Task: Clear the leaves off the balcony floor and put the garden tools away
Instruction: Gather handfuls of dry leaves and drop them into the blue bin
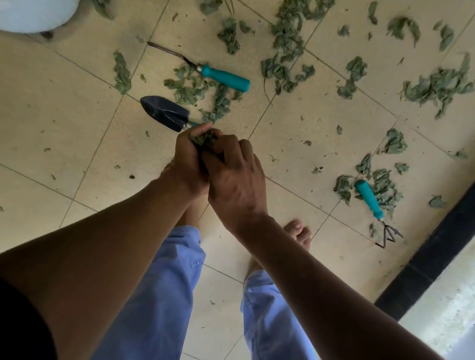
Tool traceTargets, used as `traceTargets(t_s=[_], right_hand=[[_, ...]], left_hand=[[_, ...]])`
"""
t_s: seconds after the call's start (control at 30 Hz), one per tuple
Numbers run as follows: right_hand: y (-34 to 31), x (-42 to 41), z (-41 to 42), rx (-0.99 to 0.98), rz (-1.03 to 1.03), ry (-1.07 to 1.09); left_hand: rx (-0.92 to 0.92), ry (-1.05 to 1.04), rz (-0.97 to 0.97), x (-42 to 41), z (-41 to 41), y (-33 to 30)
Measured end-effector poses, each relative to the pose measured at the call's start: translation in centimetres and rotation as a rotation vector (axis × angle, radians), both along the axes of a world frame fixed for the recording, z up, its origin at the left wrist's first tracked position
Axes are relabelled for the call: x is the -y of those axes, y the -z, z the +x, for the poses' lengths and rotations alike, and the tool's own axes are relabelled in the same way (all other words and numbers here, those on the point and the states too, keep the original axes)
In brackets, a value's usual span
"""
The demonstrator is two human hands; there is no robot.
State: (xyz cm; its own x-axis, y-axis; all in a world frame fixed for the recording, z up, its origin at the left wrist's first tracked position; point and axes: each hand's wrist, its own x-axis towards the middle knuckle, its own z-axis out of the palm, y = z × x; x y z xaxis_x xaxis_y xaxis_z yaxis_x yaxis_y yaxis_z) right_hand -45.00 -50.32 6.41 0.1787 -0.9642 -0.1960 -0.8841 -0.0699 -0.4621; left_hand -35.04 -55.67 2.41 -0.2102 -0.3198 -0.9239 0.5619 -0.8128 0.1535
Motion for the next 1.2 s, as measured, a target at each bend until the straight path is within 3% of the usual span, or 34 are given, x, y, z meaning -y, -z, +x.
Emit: traceTargets(t_s=[0.1,0.27,0.37,0.53,0.8,1.2], right_hand=[[0.3,1.1,-0.1,0.009,-0.078,0.072],[1.4,4.1,-0.1,0.195,-0.094,0.127],[4.7,6.6,-1.2,0.098,0.011,0.170],[10.8,9.7,-1.8,-0.209,0.317,-0.014],[13.8,11.8,0.1,-0.301,0.210,-0.016],[13.8,9.5,0.9,-0.171,0.179,-0.061]], left_hand=[[-0.052,-0.033,0.019,0.8,0.7,0.7],[-0.082,-0.142,0.046,2.3,2.2,1.6],[-0.070,-0.199,0.061,2.7,3.6,2.4],[-0.097,-0.195,0.075,2.5,6.2,3.9],[-0.114,-0.192,0.107,1.9,8.2,4.1],[-0.128,-0.187,0.113,1.3,8.0,4.4]])
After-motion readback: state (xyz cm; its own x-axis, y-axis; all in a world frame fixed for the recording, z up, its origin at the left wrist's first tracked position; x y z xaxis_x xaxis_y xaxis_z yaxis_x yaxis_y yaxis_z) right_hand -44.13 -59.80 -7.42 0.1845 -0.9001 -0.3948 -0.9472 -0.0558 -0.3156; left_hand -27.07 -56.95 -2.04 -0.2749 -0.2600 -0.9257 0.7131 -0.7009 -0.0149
